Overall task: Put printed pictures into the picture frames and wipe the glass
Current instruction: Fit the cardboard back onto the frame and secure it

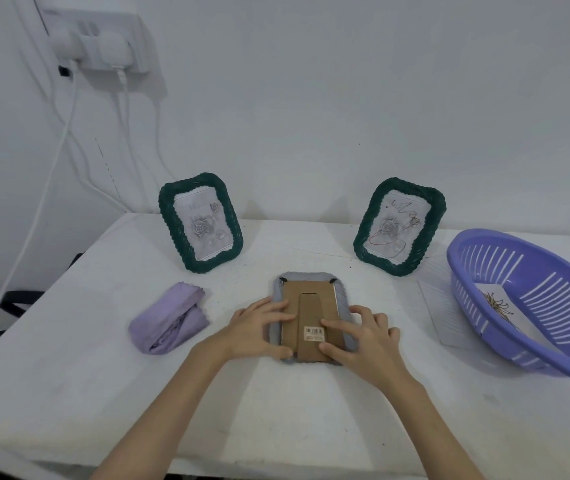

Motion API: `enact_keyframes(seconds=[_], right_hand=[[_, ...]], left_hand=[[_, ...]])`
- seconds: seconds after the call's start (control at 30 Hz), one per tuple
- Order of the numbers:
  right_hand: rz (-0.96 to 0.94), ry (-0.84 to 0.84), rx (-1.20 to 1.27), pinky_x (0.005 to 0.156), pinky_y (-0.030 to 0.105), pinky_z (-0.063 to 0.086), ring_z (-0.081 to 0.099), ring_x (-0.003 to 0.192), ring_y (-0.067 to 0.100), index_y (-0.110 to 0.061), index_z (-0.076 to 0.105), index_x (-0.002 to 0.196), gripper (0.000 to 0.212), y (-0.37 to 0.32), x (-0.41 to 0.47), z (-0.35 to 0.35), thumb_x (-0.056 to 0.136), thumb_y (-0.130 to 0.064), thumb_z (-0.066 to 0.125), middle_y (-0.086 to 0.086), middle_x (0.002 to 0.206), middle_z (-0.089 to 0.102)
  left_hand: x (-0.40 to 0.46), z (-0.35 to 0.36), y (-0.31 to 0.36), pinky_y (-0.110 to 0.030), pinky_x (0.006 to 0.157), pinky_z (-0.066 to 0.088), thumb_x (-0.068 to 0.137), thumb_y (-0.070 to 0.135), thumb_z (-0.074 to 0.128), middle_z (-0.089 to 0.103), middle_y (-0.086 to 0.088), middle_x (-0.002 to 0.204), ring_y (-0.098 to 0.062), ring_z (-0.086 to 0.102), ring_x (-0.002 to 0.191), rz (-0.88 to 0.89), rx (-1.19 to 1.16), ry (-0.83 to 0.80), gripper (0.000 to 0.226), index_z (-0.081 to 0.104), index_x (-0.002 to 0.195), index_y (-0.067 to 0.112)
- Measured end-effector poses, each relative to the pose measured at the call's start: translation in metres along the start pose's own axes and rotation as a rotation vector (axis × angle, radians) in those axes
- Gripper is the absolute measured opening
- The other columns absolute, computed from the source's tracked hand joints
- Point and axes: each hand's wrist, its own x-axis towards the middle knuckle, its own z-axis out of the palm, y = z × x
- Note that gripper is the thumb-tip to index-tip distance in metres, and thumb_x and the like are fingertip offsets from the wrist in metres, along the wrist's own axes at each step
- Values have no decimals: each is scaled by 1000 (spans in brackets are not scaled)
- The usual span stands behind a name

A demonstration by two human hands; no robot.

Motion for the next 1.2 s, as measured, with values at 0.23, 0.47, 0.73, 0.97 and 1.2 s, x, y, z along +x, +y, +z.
enact_keyframes(seconds=[0.23, 0.47, 0.73, 0.97, 1.2], right_hand=[[0, 0, -11, 91, 34, 23, 28, 122, 18, -59, 48, 118, 45, 0, 1, 0, 75, -69, 52, -8, 141, 32], [-1, -9, -18, 92, 34, 24, 28, 122, 17, -59, 47, 119, 46, 0, -1, -1, 75, -70, 51, -9, 141, 31], [-3, -19, -8, 93, 35, 25, 28, 121, 17, -59, 48, 118, 45, 0, 1, -1, 74, -70, 52, -9, 141, 31], [-9, -18, -10, 92, 34, 24, 28, 122, 17, -59, 46, 119, 46, 0, -1, 0, 75, -69, 51, -8, 142, 29], [-2, -26, 68, 87, 30, 21, 28, 121, 16, -59, 46, 118, 60, 0, -4, 2, 63, -81, 35, -9, 143, 28]], left_hand=[[-2, -1, -3, -39, 116, 10, 40, 75, 50, 19, 19, 152, -5, 8, 141, 27, 21, -2, 104, 39, 136, 37], [-2, 5, -6, -40, 116, 11, 47, 74, 51, 25, 21, 149, -5, 11, 141, 25, -31, 66, 91, 45, 131, 39], [1, 8, -1, -36, 112, 15, 56, 64, 60, 25, 14, 151, -10, 12, 139, 42, 64, 90, 86, 43, 134, 31], [2, 12, -4, -24, 108, 16, 52, 68, 47, 36, 14, 143, 1, 17, 124, 92, -38, 176, 85, 53, 126, 28], [1, 17, -5, -24, 106, 18, 54, 67, 47, 40, 13, 139, -9, 27, 131, 103, -84, 250, 79, 56, 122, 27]])
